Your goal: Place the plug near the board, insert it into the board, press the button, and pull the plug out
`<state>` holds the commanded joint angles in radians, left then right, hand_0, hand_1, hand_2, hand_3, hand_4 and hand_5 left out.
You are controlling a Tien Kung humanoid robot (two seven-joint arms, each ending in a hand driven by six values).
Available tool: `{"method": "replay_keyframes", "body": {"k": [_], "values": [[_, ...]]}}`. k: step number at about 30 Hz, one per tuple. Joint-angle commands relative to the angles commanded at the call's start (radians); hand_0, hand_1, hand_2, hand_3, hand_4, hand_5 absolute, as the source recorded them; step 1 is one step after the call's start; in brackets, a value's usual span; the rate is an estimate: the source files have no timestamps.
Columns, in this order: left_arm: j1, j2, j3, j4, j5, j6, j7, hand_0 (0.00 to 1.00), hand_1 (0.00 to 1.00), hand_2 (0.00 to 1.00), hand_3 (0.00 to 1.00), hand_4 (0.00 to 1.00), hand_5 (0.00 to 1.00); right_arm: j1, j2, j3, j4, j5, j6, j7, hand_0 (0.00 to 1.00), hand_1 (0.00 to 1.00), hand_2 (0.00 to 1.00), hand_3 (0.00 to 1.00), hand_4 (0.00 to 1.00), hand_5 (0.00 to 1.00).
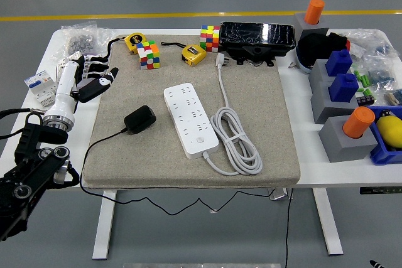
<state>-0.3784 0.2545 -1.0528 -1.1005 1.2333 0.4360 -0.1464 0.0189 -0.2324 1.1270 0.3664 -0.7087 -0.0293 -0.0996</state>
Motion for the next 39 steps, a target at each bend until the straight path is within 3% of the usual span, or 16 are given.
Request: {"method": "replay_keyframes", "body": {"k": [39], "values": [[-0.006, 0.013, 0.002, -0.001, -0.003, -0.005, -0.002, 0.571, 0.596, 0.568, 0.584, 0.773, 0.308, 0.009, -0.006, -0.022, -0.004, 0.000, 0.002, -0.002, 0.542, 0.645, 0.660, 0.559, 0.899, 0.420]]}}
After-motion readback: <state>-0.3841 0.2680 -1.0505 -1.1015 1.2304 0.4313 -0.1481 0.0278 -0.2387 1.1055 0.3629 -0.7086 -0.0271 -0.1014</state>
